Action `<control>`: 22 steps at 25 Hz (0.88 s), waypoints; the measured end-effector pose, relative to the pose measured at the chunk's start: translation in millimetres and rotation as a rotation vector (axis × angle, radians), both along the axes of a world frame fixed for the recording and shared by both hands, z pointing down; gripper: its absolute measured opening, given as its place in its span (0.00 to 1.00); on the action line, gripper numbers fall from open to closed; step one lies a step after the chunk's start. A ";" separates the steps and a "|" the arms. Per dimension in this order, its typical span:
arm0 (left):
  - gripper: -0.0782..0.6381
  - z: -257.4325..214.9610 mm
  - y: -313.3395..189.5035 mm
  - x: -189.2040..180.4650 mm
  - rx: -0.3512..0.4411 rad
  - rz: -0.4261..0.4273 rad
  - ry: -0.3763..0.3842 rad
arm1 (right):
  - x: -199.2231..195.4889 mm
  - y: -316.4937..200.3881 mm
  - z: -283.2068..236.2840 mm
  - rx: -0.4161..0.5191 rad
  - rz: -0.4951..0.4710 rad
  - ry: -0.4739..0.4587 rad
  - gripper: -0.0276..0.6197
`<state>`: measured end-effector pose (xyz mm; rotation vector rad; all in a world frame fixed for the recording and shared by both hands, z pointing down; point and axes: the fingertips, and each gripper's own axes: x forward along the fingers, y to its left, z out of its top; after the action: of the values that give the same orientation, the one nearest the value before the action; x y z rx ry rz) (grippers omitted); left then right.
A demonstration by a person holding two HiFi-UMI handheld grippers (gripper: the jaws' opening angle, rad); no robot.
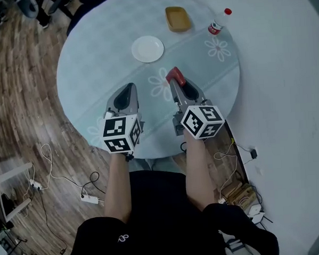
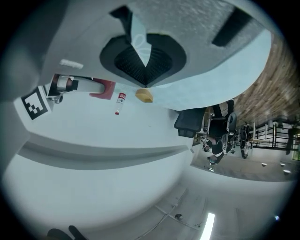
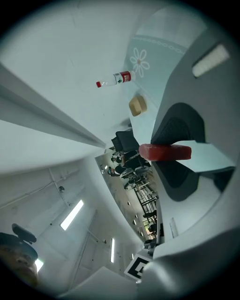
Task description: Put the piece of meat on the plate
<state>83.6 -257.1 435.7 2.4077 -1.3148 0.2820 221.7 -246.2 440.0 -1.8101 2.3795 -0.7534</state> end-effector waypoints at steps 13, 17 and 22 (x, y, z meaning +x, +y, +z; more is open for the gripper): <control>0.10 59.7 -62.4 -6.2 -0.143 0.023 0.003 | 4.5 -83.5 98.2 -0.260 -0.041 -0.058 0.20; 0.10 68.9 -81.9 -18.9 -0.160 0.005 0.006 | -10.2 -130.3 130.9 -0.341 -0.112 -0.064 0.20; 0.10 77.7 -95.6 -40.8 -0.190 -0.032 0.003 | -36.8 -188.9 145.6 -0.422 -0.184 -0.084 0.20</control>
<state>42.8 -352.7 513.3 2.2261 -1.2634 0.3763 185.0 -435.1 585.7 -1.6500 2.4969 -1.4157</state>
